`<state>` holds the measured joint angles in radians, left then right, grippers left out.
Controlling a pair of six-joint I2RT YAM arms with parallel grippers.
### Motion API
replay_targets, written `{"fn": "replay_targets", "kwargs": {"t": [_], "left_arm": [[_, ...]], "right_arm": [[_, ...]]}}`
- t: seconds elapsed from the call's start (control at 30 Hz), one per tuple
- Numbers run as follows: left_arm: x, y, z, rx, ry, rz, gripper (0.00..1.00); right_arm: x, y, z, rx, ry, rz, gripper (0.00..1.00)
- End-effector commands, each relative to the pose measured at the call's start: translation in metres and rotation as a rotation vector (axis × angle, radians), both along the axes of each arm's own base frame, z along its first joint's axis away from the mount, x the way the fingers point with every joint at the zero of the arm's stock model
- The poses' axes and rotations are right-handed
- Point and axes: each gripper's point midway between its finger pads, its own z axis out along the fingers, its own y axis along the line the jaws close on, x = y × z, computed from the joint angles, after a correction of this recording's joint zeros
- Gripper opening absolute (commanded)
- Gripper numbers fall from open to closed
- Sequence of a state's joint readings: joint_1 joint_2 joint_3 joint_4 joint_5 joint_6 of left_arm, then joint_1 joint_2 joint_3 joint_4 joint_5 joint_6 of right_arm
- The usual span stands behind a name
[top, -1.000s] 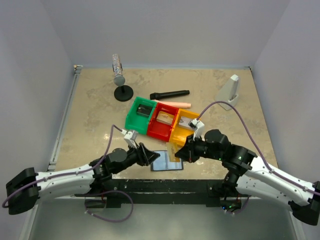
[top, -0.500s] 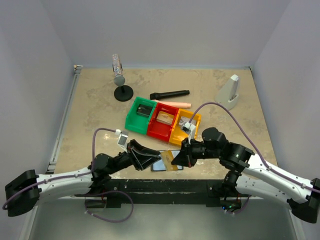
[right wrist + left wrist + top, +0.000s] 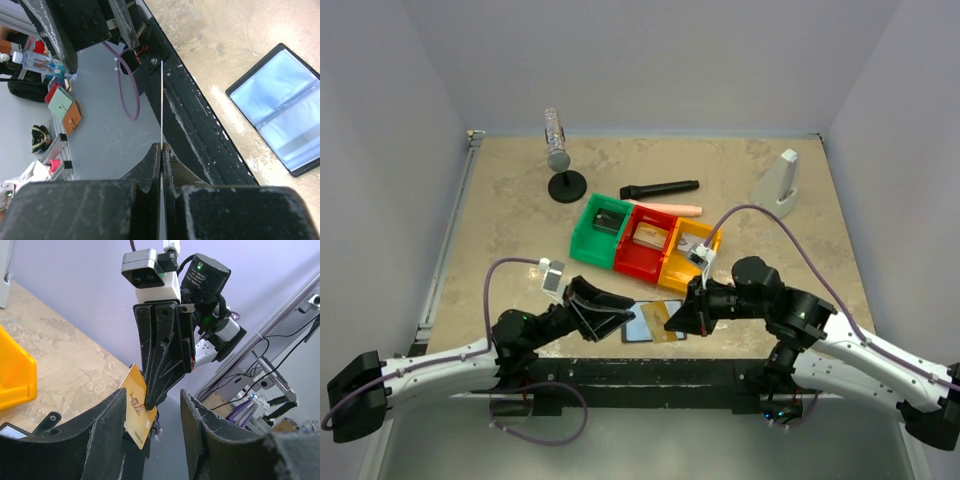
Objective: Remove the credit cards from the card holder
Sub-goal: Remove the credit card from the card holder, then place the credit card in the storage box.
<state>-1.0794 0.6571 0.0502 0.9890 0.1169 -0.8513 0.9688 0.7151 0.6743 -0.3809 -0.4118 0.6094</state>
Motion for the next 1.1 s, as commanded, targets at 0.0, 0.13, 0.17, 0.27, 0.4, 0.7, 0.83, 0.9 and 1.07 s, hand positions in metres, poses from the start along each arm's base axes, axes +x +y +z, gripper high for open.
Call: {"fn": "replay_targets", "kwargs": {"t": [0.0, 0.13, 0.17, 0.27, 0.4, 0.7, 0.83, 0.9, 1.07], "left_arm": [[-0.002, 0.01, -0.097, 0.236, 0.091, 0.016, 0.52], [-0.008, 0.003, -0.097, 0.259, 0.088, -0.032, 0.52], [-0.009, 0.001, -0.099, 0.264, 0.092, -0.045, 0.52], [-0.012, 0.0, -0.097, 0.252, 0.085, -0.065, 0.51], [-0.013, -0.002, -0.095, 0.252, 0.079, -0.072, 0.5], [-0.018, 0.004, -0.077, 0.168, 0.032, -0.076, 0.46], [-0.023, 0.004, -0.071, 0.149, 0.012, -0.102, 0.48], [-0.023, 0.004, -0.071, 0.151, 0.012, -0.107, 0.48], [-0.025, 0.003, -0.069, 0.145, 0.007, -0.117, 0.45]], "right_arm": [[0.001, 0.004, 0.027, 0.066, -0.044, 0.006, 0.0], [0.003, 0.008, 0.033, 0.084, -0.049, 0.014, 0.0], [0.003, 0.008, 0.036, 0.092, -0.053, 0.013, 0.0], [0.004, 0.009, 0.046, 0.109, -0.068, 0.014, 0.0], [0.004, 0.009, 0.055, 0.12, -0.085, 0.022, 0.0], [0.002, 0.015, 0.05, 0.125, -0.065, 0.043, 0.0], [0.002, 0.017, 0.05, 0.131, -0.062, 0.045, 0.0], [0.002, 0.018, 0.051, 0.132, -0.06, 0.05, 0.0], [0.002, 0.021, 0.053, 0.138, -0.055, 0.06, 0.0]]}}
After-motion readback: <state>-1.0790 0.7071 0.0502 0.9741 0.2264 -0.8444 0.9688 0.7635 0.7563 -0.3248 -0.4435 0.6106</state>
